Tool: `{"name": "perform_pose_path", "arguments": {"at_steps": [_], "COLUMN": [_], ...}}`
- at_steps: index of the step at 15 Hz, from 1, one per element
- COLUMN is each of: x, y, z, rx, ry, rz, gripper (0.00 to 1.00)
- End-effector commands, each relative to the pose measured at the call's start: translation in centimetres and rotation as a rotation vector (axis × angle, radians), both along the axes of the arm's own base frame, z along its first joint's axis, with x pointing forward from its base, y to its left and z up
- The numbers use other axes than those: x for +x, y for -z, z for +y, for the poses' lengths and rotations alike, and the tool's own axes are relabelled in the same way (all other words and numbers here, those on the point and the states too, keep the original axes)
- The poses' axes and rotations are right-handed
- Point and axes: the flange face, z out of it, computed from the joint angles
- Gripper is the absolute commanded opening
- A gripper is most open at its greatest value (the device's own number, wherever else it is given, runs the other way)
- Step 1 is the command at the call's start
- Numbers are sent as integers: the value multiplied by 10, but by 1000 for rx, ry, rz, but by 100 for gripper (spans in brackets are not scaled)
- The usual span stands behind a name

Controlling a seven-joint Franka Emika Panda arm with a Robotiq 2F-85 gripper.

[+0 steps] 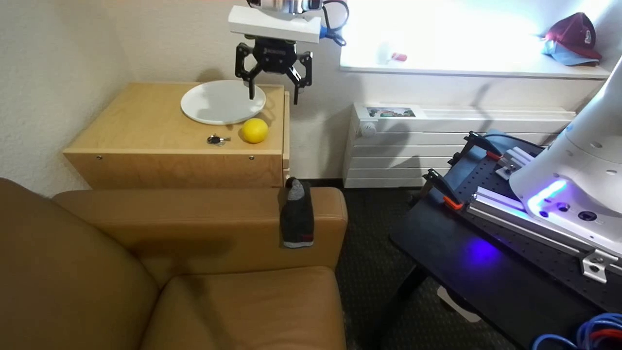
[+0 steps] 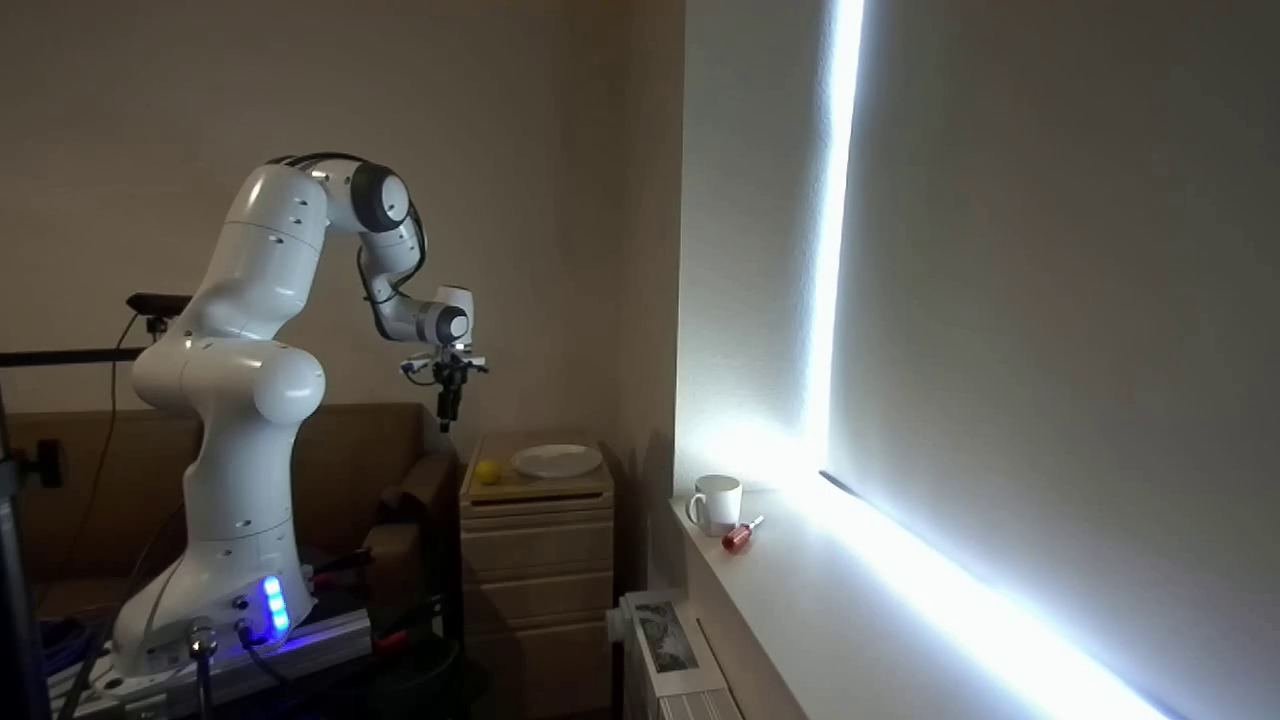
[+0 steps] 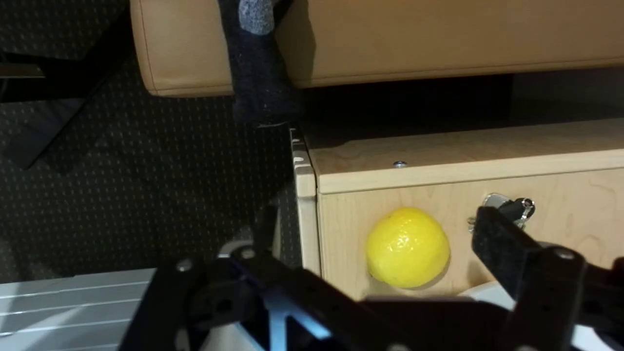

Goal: Put the lemon on the white plate

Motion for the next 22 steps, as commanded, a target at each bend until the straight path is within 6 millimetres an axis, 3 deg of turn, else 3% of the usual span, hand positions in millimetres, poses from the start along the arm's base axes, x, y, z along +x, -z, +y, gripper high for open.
{"name": "perform_pose_path", "arguments": {"at_steps": [1, 4, 9, 15, 22], "x": [14, 32, 53, 61, 73], "y": [27, 51, 79, 105, 121], "z": [-10, -15, -12, 0, 12], "rx": [-72, -29, 24, 9, -14], "ry": [59, 261, 449, 504, 516], "rz": [-60, -91, -154, -165, -208], "gripper": [100, 100, 100, 100, 100]}}
